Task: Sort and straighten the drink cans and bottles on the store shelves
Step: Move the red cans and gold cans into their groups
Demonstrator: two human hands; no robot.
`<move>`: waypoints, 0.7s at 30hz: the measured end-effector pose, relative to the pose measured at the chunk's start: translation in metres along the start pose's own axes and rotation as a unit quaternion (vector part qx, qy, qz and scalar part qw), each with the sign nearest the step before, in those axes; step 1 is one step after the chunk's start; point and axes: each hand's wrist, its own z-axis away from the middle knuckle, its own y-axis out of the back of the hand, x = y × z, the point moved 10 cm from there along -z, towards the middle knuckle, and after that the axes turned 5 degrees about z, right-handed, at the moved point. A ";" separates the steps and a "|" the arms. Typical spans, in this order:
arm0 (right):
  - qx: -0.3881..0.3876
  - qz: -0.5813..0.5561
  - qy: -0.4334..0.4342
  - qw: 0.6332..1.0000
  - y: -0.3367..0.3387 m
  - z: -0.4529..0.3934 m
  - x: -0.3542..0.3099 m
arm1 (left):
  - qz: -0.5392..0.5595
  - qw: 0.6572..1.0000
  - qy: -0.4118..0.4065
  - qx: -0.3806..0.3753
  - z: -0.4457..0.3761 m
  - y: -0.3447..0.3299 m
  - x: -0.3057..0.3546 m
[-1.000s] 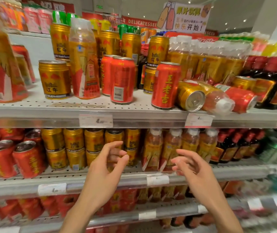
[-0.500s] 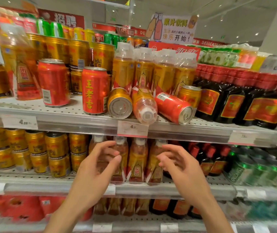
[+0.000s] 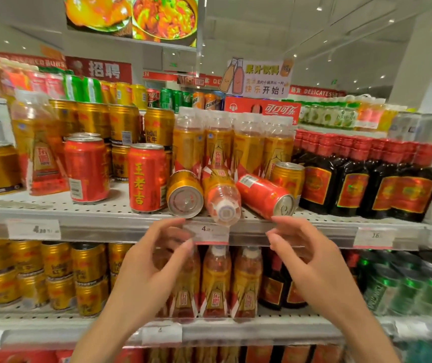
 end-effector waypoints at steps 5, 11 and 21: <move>0.028 0.070 0.099 0.992 0.011 -0.031 -0.060 | -0.067 0.993 -0.096 0.028 -0.035 0.041 0.036; -0.052 0.218 0.216 0.950 -0.040 -0.074 -0.121 | -0.190 0.953 -0.213 0.104 -0.083 0.085 0.062; -0.153 0.409 0.256 0.862 -0.132 -0.094 -0.129 | -0.113 0.976 -0.183 0.036 -0.116 0.068 0.016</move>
